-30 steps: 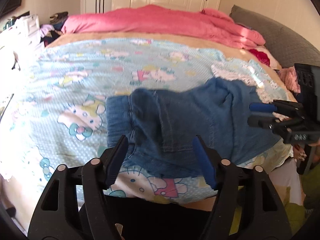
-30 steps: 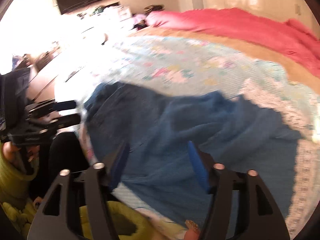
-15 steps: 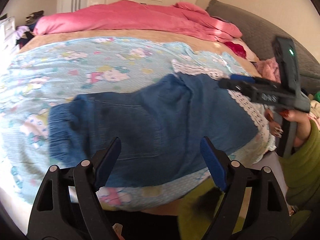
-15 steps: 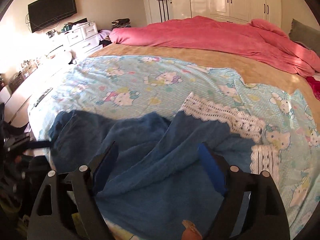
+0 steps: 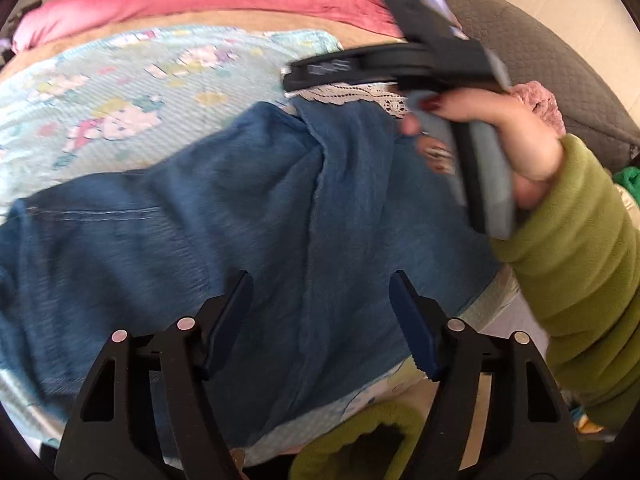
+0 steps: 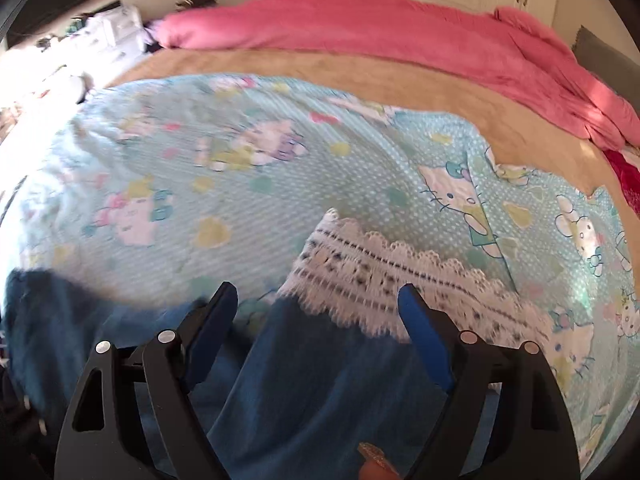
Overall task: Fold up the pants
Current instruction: 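Grasp the lace trim with the right tool while the left tool grasps the denim leg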
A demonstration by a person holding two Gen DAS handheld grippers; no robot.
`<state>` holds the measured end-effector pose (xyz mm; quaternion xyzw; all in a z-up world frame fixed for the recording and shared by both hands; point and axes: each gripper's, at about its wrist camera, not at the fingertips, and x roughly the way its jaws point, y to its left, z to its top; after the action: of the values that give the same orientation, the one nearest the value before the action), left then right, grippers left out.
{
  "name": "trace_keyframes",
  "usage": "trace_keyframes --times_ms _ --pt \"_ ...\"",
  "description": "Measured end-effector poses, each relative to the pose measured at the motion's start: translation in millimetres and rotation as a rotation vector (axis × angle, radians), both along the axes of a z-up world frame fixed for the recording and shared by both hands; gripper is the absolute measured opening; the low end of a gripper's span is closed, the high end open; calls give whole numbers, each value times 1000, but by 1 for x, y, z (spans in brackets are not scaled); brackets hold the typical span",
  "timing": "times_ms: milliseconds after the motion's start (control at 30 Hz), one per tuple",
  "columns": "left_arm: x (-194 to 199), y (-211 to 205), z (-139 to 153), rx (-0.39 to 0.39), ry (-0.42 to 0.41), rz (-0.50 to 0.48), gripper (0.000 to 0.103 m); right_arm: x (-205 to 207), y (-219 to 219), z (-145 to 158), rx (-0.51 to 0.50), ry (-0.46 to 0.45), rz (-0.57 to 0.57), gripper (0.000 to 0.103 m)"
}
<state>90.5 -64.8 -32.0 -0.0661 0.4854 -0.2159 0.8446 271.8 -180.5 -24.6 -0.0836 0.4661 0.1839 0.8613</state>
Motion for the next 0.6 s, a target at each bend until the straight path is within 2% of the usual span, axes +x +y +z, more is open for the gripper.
trace_keyframes --times_ms 167,267,300,333,367,433,500,600 --pt "9 -13 -11 0 14 -3 61 27 14 -17 1 51 -36 82" --pt "7 -16 -17 3 12 -10 59 34 24 -23 -41 38 -47 82" --pt "5 -17 -18 7 6 -14 59 35 26 -26 -59 27 -53 78" --pt "3 -18 -18 11 -2 -18 59 37 27 -27 -77 21 -62 62" --pt "2 -18 -17 11 -5 -19 59 40 25 -29 -85 17 -75 54" --pt "0 -19 -17 4 -8 -21 59 43 15 -27 -51 9 -98 27" --pt "-3 -19 -17 -12 -11 -21 59 39 -1 -19 11 -4 -115 12" --pt "-5 -15 -17 -24 -15 -20 59 25 -24 -3 45 -57 -133 10"
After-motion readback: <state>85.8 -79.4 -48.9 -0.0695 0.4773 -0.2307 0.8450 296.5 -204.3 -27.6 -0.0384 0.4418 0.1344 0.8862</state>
